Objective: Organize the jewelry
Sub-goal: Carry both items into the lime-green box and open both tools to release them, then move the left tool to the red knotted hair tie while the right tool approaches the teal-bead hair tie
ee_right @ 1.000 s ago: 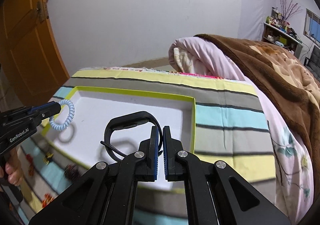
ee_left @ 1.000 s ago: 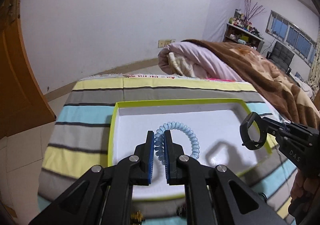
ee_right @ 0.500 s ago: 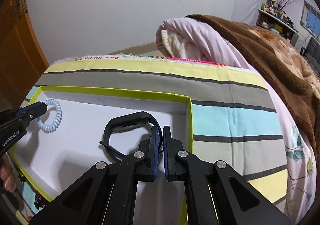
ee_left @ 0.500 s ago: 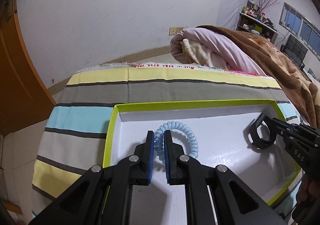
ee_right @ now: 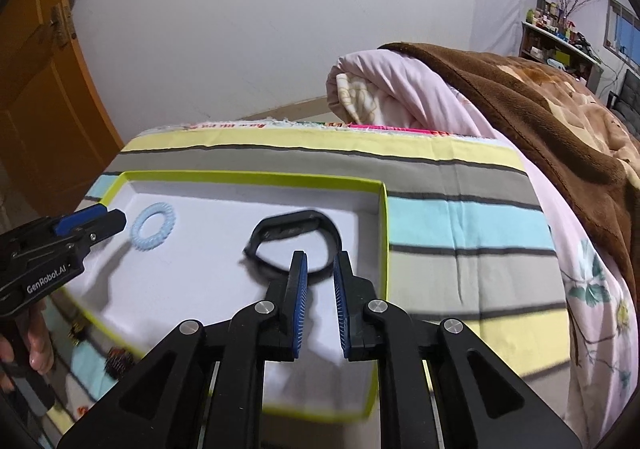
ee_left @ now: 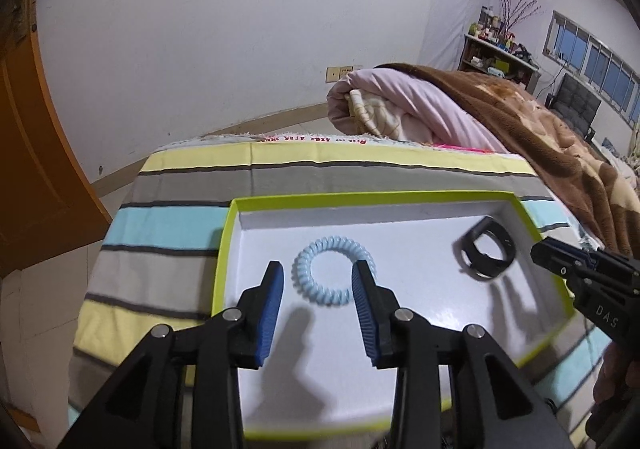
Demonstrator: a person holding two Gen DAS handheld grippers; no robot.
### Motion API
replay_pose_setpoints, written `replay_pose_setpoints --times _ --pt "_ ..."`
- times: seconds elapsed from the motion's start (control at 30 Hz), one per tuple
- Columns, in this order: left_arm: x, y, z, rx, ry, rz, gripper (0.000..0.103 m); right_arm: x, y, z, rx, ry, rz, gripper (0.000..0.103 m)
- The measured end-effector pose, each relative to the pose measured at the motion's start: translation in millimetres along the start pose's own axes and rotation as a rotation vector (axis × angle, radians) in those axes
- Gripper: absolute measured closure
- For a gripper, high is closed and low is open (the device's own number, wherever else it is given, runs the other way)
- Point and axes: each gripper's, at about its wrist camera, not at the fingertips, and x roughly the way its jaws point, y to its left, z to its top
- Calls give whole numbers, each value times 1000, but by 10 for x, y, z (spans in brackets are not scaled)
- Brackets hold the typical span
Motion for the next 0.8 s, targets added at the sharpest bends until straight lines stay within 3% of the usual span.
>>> replay_pose_setpoints --times 0.1,0.33,0.8 --pt "-181 9 -92 -14 -10 0 56 -198 -1 -120 17 -20 19 89" --pt "-626 -52 -383 -9 -61 -1 56 -630 68 -444 14 -69 65 89" --pt "-1305 -66 -1101 -43 -116 -2 56 -1286 283 -1306 -6 -77 125 88"
